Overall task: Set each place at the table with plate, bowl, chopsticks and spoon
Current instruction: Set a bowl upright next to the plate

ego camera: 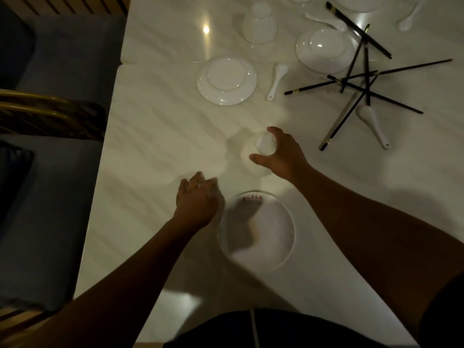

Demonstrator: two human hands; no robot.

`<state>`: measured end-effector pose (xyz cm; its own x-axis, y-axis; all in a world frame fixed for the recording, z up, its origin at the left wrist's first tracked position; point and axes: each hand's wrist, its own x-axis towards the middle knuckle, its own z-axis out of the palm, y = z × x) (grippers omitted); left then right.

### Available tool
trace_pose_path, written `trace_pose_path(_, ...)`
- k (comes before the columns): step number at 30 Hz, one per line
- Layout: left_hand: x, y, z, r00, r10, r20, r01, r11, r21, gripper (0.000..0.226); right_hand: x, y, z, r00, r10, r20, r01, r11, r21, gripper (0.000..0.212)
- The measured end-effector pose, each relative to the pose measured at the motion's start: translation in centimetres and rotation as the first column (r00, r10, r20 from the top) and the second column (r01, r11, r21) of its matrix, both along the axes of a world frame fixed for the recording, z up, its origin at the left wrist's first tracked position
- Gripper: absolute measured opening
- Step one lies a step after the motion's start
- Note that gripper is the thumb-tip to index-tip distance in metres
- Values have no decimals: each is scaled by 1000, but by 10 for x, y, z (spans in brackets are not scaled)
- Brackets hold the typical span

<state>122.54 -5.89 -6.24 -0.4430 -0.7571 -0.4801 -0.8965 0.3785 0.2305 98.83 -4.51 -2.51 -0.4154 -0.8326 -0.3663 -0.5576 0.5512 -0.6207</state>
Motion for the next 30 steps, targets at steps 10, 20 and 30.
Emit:
trace_pose_path(10, 10, -20, 64, 730, 261, -631, -283, 957, 68, 38, 20, -1, 12, 155, -365, 918, 203, 921, 332, 56)
trace_pose_path(20, 25, -38, 68, 634, 491, -598, -392, 870, 298, 32, 82, -13, 17, 604, -238, 760, -31, 947, 320, 57)
trace_pose_path(30, 39, -32, 26, 669, 573, -473, -508, 817, 272, 39, 62, -7, -23, 967, 254, -36, -249, 963, 98, 37)
